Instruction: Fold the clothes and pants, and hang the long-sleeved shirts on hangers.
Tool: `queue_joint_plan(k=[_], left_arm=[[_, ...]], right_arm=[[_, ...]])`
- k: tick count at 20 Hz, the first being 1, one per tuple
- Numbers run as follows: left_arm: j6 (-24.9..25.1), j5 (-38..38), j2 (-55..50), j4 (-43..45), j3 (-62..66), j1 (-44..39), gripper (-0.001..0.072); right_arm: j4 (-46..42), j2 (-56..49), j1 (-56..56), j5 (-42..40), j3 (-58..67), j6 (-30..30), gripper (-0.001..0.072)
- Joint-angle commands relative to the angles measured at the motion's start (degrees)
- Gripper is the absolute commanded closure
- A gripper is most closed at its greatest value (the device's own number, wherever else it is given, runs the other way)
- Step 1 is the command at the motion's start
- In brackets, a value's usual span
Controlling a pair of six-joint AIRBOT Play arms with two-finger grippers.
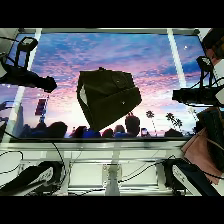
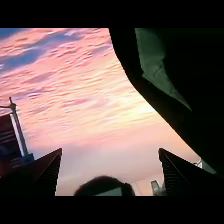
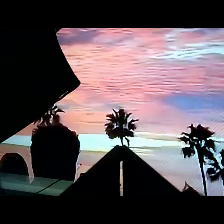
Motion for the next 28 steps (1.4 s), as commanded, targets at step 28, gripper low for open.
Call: queue_joint_plan(k=[28], left_arm=[[-3.8,0.0,-0.1,-3.8,0.0,0.0,0.0005]], right_arm=[[-1.4,-0.2,0.0,-7.8,-0.7,-0.4,0.0674]])
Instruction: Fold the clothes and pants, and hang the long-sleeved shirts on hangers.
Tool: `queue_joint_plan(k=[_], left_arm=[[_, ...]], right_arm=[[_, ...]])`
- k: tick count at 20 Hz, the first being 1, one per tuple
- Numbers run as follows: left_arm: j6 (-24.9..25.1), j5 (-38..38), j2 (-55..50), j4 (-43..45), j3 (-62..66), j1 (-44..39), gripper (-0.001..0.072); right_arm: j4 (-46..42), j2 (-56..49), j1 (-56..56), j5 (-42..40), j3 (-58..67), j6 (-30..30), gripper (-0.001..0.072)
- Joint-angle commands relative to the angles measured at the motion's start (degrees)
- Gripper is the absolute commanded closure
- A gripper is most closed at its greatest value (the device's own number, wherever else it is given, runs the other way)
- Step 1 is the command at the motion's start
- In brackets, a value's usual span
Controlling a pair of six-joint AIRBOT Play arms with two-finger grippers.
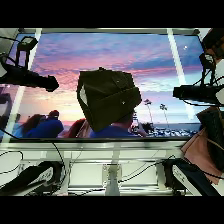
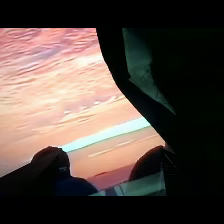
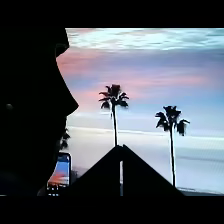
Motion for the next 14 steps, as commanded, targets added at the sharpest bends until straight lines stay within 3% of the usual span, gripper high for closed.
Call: queue_joint_plan(k=[1,3,5,6,14], left_arm=[[-2.2,0.0,0.0,-1.8,0.0,0.0,0.0004],[-1.6,0.1,0.2,-6.8,-0.6,0.0,0.0005],[4.5,2.1,2.2,-16.2,-4.2,0.0,0.0004],[5.2,3.7,3.8,-20.0,-7.0,0.0,0.0004],[5.0,8.4,17.5,-32.5,-36.3,-0.2,0.0004]], right_arm=[[-1.7,-0.3,0.0,-2.3,-1.2,-2.0,0.0674],[-4.2,-1.4,0.0,-3.2,-4.0,-5.7,0.0674],[-5.9,-3.3,0.0,-4.0,-8.0,-5.9,0.0675],[-5.9,-4.2,0.0,-4.1,-9.4,-6.1,0.0674],[-5.4,-5.1,0.0,-8.4,-11.7,-7.7,0.0674]])
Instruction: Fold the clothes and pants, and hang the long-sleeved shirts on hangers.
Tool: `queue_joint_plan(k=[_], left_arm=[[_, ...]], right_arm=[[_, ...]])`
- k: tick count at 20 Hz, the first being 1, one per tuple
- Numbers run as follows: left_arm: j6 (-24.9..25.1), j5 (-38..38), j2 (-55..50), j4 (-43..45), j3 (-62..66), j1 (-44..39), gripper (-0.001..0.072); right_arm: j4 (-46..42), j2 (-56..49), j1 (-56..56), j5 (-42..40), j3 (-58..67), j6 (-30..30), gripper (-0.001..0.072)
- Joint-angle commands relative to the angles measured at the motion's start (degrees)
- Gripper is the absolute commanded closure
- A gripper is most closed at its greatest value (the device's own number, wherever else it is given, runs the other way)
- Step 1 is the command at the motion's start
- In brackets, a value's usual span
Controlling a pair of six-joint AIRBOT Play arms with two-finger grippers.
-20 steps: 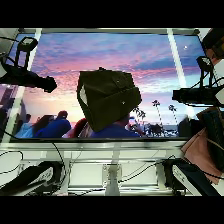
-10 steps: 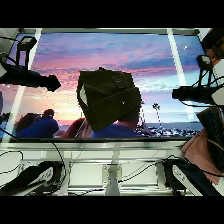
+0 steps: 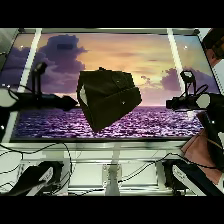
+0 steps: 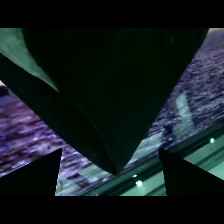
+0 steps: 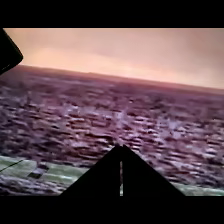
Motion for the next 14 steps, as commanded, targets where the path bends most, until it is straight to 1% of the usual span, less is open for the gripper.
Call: queue_joint_plan(k=[1,5,7,10,14], left_arm=[[0.4,1.1,3.0,-6.4,-9.6,-0.3,0.0005],[0.3,1.4,1.0,-4.7,-14.4,-0.6,0.0005],[-0.3,3.3,-0.7,-4.7,-17.6,-1.7,0.0003],[-0.5,9.1,-3.5,-5.1,-21.1,-5.4,0.0001],[-0.5,21.4,-8.2,-5.8,-22.2,-13.1,0.0001]], right_arm=[[0.1,-0.2,0.0,-1.9,-0.5,-0.7,0.0674],[1.1,-0.2,0.0,-1.9,-0.5,-0.7,0.0674],[1.1,-0.2,0.0,-2.0,-0.5,-0.7,0.0674],[1.2,-0.2,0.0,-2.0,-0.5,-0.7,0.0674],[1.6,-0.2,0.0,-2.1,-0.5,-0.7,0.0674]])
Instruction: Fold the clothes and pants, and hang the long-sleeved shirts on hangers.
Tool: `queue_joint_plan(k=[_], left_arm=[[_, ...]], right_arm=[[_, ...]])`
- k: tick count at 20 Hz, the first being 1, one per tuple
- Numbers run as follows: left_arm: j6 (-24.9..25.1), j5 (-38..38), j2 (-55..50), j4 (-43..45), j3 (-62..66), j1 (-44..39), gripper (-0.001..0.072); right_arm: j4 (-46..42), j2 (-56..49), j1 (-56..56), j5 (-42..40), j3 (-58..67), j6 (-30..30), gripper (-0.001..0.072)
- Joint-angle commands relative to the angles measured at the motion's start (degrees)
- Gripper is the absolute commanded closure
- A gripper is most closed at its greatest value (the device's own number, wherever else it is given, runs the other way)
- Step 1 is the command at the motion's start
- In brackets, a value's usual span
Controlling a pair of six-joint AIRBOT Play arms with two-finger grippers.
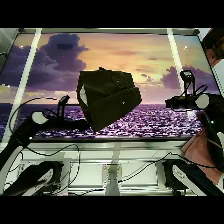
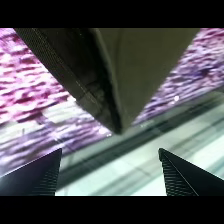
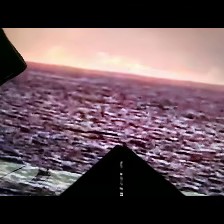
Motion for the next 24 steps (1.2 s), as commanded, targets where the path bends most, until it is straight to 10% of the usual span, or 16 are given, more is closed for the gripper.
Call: queue_joint_plan(k=[1,7,15,20,24], left_arm=[[0.0,11.9,-4.6,-1.8,-1.3,-6.4,0.0002],[0.0,18.8,-13.8,-7.0,-1.3,-10.7,0.0008],[0.0,23.1,-14.9,-8.6,-0.9,-10.7,0.0672],[0.0,18.1,-8.1,-5.8,2.8,-8.1,0.0673],[-0.7,17.7,5.2,-5.5,3.0,-2.0,0.0673]], right_arm=[[0.4,0.0,0.0,-0.1,0.0,0.0,0.0674],[0.6,0.0,0.0,0.0,0.0,0.0,0.0674],[4.1,0.0,0.0,0.5,0.0,0.0,0.0675],[17.2,-1.3,0.0,2.1,-2.2,-1.3,0.0675],[32.3,-3.2,0.0,5.4,-7.3,-14.2,0.0675]])
